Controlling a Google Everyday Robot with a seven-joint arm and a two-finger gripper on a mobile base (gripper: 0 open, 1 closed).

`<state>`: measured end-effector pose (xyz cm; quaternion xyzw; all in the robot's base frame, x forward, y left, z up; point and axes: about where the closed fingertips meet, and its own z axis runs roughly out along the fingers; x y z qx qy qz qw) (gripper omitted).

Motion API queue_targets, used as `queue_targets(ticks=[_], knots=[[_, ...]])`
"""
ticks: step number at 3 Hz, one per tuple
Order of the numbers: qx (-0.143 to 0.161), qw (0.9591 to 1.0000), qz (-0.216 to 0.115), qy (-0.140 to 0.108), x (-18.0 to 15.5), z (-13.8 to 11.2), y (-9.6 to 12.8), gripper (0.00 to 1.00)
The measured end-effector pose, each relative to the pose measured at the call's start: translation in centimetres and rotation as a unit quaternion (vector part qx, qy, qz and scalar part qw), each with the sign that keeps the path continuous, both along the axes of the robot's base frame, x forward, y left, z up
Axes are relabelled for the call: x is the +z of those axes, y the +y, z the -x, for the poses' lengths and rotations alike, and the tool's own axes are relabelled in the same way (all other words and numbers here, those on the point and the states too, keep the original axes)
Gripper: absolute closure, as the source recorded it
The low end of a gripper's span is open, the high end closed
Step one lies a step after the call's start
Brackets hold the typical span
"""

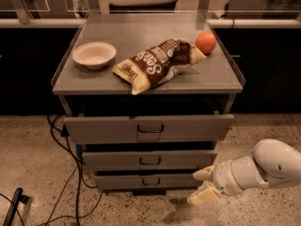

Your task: Open bottom drawer

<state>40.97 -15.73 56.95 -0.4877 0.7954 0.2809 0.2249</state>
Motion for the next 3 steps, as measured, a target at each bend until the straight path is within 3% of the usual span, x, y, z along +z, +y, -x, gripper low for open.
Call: queue_targets(ticks=[1,3], knots=[[0.004,0.9992,-0.039,-0.001,-3.1,-1.3,0.2,0.00],[-0.010,0.9995,-0.028,-0.008,-4.4,-1.2,-0.5,0.00]])
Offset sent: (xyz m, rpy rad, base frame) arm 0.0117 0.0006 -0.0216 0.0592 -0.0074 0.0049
